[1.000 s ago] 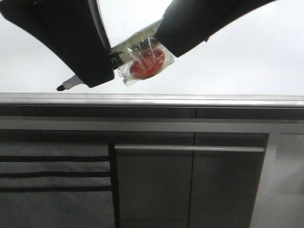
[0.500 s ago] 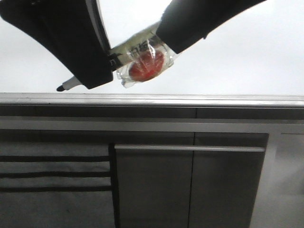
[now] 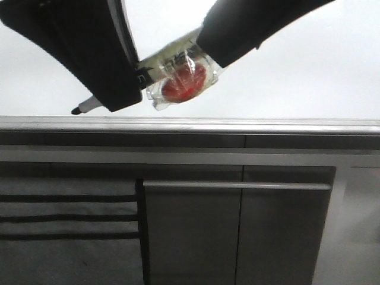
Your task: Write number 0 on whiteboard
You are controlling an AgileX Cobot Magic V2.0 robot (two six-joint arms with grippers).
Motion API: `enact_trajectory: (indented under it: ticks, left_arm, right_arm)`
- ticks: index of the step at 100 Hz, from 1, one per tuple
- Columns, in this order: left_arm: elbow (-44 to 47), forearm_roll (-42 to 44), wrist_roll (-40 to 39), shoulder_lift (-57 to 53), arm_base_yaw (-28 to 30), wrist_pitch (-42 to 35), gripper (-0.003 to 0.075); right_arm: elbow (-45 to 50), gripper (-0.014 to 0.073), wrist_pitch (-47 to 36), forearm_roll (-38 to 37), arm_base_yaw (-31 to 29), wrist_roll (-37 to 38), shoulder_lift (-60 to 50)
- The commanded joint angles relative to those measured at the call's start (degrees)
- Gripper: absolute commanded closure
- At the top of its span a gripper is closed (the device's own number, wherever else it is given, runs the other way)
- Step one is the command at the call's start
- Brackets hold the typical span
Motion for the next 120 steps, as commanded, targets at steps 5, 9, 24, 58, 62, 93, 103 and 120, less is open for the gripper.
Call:
enact_trajectory:
  ticks: [5, 9, 24, 58, 62, 93, 103, 120]
  left_arm:
    - [-1.8, -1.4, -1.0, -2.0, -0.4, -3.0, 0.0740]
    - [-1.8, -1.3, -1.0, -2.0, -0.4, -3.5, 0.0740]
    - [-1.8, -1.3, -1.4, -2.7, -0.3, -7.1, 0.0694]
    - [-1.5, -3.2, -5.3, -9.4, 5.5, -13.5, 0.0265]
    - [-1.0, -3.3, -6.2, -10.9, 6.7, -15.2, 0.0265]
    - [15.6, -3.9, -21.1, -27.7, 19.7, -34.5, 0.0295]
    - [23.0, -3.9, -24.0, -33.6, 23.3, -38.4, 0.0321]
    - [33.6, -7.0, -24.0, -39.3, 27.3, -46.4, 0.0370]
  right_arm:
    - [-1.8, 0.0610, -0.8, 1.9, 0.1, -0.3, -1.0]
    - [-1.8, 0.0622, -0.8, 1.9, 0.1, -0.3, -1.0]
    - [-1.8, 0.0621, -0.9, 1.9, 0.1, -0.3, -1.0]
    - [-1.8, 0.0621, -3.5, 2.4, -1.8, 0.4, -2.1]
    - [-1.8, 0.0621, -3.4, 2.8, -3.1, 0.8, -2.4]
    - [10.5, 0.0621, -10.1, 28.5, -23.2, 0.8, -8.7]
    - [15.1, 0.0621, -10.4, 35.2, -26.0, 0.8, -9.8]
    - [16.2, 0.0621, -14.1, 35.1, -26.2, 5.6, -7.3]
